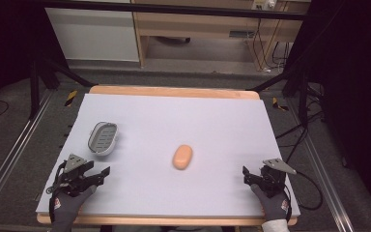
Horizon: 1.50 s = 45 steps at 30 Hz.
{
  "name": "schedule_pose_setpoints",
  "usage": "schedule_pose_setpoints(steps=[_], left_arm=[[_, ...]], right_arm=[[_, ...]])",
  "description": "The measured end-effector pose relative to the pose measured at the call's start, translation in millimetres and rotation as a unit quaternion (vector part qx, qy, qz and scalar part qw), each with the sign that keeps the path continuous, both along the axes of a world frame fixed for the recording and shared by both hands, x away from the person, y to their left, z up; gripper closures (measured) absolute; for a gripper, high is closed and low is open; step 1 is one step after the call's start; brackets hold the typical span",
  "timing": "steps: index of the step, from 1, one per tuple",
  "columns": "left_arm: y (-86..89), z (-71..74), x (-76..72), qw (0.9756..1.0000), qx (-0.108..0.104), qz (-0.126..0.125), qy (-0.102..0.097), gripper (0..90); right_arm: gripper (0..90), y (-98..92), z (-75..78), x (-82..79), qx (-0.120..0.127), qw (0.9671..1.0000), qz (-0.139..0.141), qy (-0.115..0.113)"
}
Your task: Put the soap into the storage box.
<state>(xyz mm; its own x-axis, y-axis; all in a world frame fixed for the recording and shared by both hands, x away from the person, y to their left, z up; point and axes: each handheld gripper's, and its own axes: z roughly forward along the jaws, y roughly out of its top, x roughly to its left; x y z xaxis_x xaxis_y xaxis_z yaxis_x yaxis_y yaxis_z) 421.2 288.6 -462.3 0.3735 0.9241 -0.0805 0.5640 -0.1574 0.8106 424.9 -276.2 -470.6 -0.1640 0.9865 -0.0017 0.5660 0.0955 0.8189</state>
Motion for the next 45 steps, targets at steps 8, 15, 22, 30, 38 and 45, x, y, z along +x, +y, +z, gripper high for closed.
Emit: schedule_pose_setpoints(steps=[8,15,22,30,38,45], left_arm=[[-14.9,3.3,-4.5,0.9997,0.001,-0.024,-0.005,31.7],[-26.3,5.5,-4.7,0.9994,-0.001,-0.033,-0.008,31.6],[-34.7,8.9,-4.6,0.9991,0.002,-0.040,-0.013,30.6],[-46.7,13.0,-3.0,0.9985,0.003,-0.054,-0.011,29.7],[-58.7,18.1,-0.1,0.9973,0.011,-0.072,-0.011,28.2],[-68.2,27.0,5.8,0.9964,0.000,-0.084,-0.017,27.9]], right_arm=[[9.4,1.3,-0.3,-1.3,0.002,1.0000,0.004,0.003],[8.8,-0.1,-0.7,-2.2,0.003,1.0000,-0.003,0.002],[8.6,0.3,-0.5,-2.0,0.001,1.0000,-0.007,0.001],[8.5,1.7,0.2,-2.9,-0.002,1.0000,-0.009,0.000],[7.7,0.8,1.0,-3.0,0.000,0.9999,-0.011,-0.004],[6.7,1.5,1.7,-3.0,0.000,0.9999,-0.008,-0.010]])
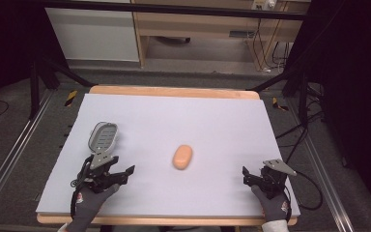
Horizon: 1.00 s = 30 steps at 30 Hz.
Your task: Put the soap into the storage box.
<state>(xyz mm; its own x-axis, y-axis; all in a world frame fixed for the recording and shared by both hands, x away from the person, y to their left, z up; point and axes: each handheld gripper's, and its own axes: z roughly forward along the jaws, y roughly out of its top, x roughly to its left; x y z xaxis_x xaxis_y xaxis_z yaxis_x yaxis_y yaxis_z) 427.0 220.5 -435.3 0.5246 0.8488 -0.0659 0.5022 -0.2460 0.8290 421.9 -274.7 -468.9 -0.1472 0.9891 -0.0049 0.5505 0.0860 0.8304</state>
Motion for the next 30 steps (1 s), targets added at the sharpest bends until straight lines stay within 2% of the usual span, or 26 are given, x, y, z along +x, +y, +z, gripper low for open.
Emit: schedule_pose_setpoints(steps=[7,10,30], left_arm=[[-17.5,11.1,7.8,0.9998,-0.010,-0.018,-0.003,28.0],[-31.3,14.2,12.2,0.9995,-0.008,-0.029,0.000,27.8],[-86.3,20.6,35.7,0.9981,0.005,-0.061,0.009,26.7]], right_arm=[[6.2,1.5,2.3,-2.1,-0.001,0.9999,0.001,-0.012],[6.2,0.2,2.6,-2.3,0.003,0.9999,-0.001,-0.014],[6.2,1.9,1.4,-0.8,-0.002,1.0000,0.001,-0.007]])
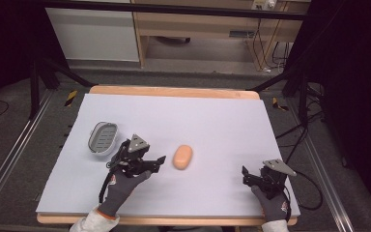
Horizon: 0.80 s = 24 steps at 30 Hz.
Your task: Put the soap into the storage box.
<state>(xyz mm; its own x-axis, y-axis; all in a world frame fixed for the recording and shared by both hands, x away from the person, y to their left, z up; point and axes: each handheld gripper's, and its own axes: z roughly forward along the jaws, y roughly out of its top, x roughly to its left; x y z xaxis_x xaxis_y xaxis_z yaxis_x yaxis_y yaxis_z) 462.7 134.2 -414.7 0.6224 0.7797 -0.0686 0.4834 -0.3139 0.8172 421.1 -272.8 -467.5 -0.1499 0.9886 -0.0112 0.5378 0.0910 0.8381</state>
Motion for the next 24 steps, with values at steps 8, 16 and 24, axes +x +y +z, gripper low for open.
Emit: schedule_pose_setpoints(steps=[8,16,24], left_arm=[[-24.7,-1.4,9.1,0.9999,0.010,-0.009,0.003,26.1],[-42.7,-2.2,17.9,0.9997,0.018,-0.015,0.010,25.7],[-57.6,-8.9,26.4,0.9989,0.036,-0.019,0.020,25.1]], right_arm=[[6.1,1.1,-0.9,0.8,0.000,1.0000,0.003,0.005],[6.1,1.3,-1.2,1.1,0.000,1.0000,0.003,0.006],[6.1,1.3,-1.5,1.4,0.002,1.0000,0.004,0.008]])
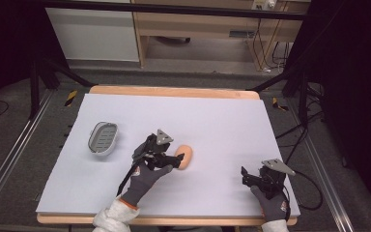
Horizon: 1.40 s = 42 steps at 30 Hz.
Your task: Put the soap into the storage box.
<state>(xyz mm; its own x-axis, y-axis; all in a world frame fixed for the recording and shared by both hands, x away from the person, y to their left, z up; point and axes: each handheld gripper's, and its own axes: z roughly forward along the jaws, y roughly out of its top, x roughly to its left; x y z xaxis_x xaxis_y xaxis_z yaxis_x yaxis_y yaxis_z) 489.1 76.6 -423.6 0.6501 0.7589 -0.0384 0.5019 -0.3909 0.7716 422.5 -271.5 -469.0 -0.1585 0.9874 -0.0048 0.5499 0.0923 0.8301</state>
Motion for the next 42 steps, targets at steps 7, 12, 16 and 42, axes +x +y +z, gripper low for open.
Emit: schedule_pose_setpoints(steps=[7,12,16,42], left_arm=[[-15.0,-8.4,7.6,0.9996,0.024,-0.005,0.013,24.5],[-21.2,-15.1,13.1,0.9992,0.033,-0.003,0.023,24.6],[-25.8,-20.5,18.2,0.9985,0.042,-0.001,0.034,24.7],[-45.3,-46.2,34.5,0.9939,0.073,0.015,0.082,23.7]], right_arm=[[6.0,0.0,-0.9,0.6,0.001,1.0000,0.002,0.003],[6.0,0.2,-1.4,1.0,0.003,1.0000,0.004,0.007],[6.0,0.5,-1.9,1.7,0.004,0.9999,0.005,0.009],[6.0,0.7,-2.4,2.1,0.004,0.9999,0.008,0.013]])
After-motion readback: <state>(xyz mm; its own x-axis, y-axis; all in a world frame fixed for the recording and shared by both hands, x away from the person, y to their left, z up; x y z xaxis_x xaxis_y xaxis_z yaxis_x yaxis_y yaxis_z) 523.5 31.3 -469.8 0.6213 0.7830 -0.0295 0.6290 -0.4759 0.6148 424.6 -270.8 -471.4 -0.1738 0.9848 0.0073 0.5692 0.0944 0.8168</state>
